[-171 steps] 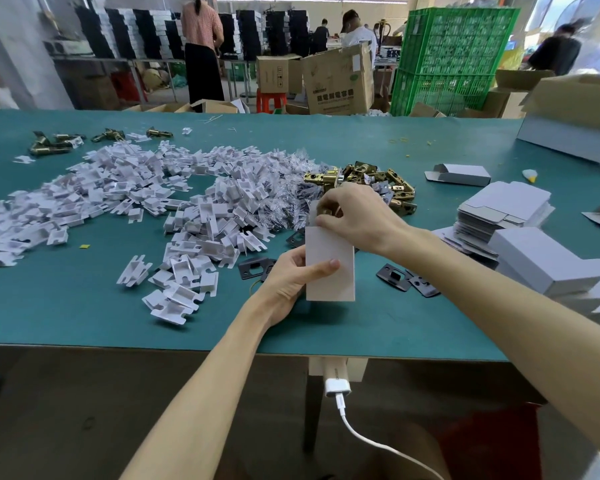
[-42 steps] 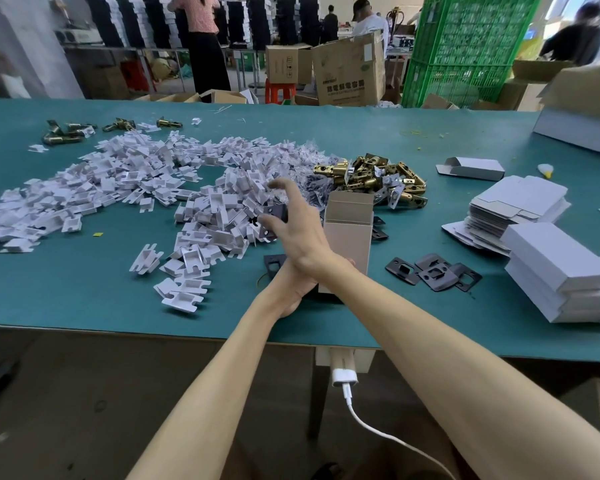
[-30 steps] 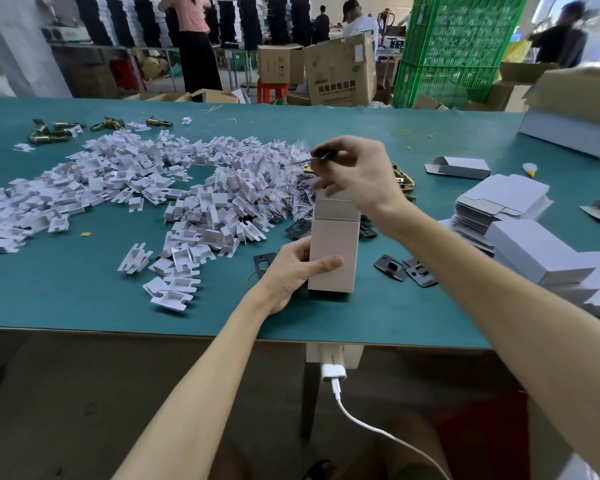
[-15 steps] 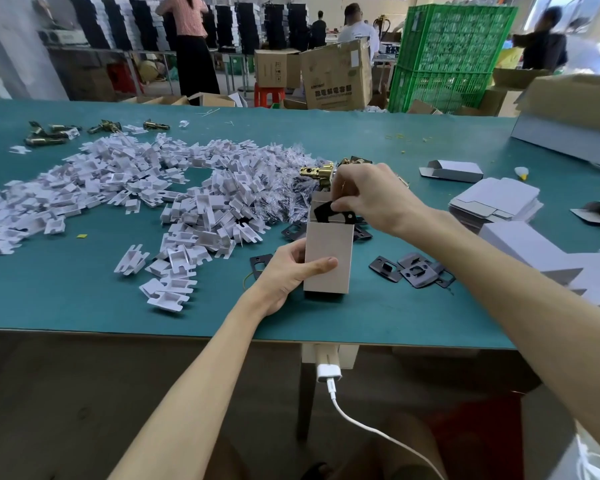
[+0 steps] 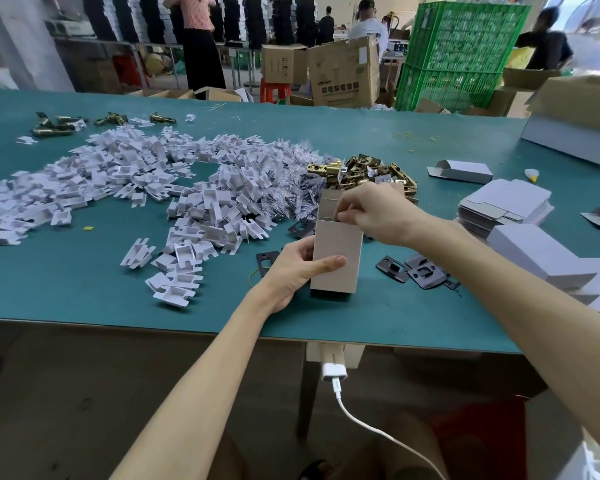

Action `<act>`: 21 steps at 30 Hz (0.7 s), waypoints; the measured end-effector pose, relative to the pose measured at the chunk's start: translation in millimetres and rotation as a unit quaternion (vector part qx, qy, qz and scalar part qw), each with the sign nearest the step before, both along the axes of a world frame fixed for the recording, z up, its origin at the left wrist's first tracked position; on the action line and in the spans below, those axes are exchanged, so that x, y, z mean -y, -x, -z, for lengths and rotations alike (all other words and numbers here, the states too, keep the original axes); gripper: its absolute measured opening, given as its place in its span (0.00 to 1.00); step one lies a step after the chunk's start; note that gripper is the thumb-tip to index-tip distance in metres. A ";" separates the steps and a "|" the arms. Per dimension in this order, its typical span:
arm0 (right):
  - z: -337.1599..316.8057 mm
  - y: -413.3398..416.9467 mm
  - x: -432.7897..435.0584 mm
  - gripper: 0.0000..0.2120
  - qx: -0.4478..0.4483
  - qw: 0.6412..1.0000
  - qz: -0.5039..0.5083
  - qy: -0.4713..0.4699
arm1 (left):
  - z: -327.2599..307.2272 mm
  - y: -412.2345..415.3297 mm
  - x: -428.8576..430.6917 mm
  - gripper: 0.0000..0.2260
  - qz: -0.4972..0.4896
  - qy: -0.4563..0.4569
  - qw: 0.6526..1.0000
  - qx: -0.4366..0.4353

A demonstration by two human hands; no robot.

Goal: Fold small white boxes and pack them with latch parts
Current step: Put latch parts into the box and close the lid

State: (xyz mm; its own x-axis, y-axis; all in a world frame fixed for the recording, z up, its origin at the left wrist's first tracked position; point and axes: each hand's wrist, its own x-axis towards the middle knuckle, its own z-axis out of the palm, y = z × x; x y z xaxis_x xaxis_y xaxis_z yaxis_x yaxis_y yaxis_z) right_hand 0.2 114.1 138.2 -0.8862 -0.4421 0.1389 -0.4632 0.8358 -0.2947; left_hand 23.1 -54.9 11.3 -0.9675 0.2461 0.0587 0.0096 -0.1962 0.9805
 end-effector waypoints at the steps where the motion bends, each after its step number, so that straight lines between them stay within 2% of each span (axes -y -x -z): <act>1: 0.9 -1.0 1.6 0.08 0.000 1.000 0.002 -0.018 | -0.4 -0.4 0.0 0.17 -0.001 0.001 1.000 0.001; 6: -1.4 -2.8 11.7 0.11 -0.035 0.996 0.015 -0.080 | 0.4 -0.4 -0.2 0.16 -0.009 0.008 1.000 0.003; 10: 1.1 -1.8 30.9 0.12 -0.155 0.988 0.011 -0.023 | 0.7 0.7 0.0 0.16 -0.010 0.009 1.000 0.003; 13: 8.1 7.0 60.9 0.09 -0.181 0.983 -0.020 0.012 | 1.9 1.3 -1.1 0.14 -0.021 0.026 0.999 0.001; 15: 13.1 21.6 87.0 0.09 -0.155 0.987 -0.026 -0.026 | 2.8 1.6 -1.8 0.14 -0.028 0.039 0.999 -0.005; 17: 15.7 36.7 113.9 0.09 -0.091 0.993 -0.012 -0.070 | 1.7 1.0 -1.6 0.14 -0.035 0.063 0.997 -0.023; 21: 22.4 63.4 147.3 0.04 0.024 0.991 0.029 -0.127 | 0.2 -0.5 -1.4 0.12 -0.038 0.088 0.994 -0.052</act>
State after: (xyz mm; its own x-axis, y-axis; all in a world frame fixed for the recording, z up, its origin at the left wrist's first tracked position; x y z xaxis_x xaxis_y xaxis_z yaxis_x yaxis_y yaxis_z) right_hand -63.3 -33.2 115.9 -0.9137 -0.4063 -0.0135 -0.4035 0.9104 -0.0910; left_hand 23.6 -53.5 11.1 -0.9747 0.1880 0.1210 0.1201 -0.0160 0.9926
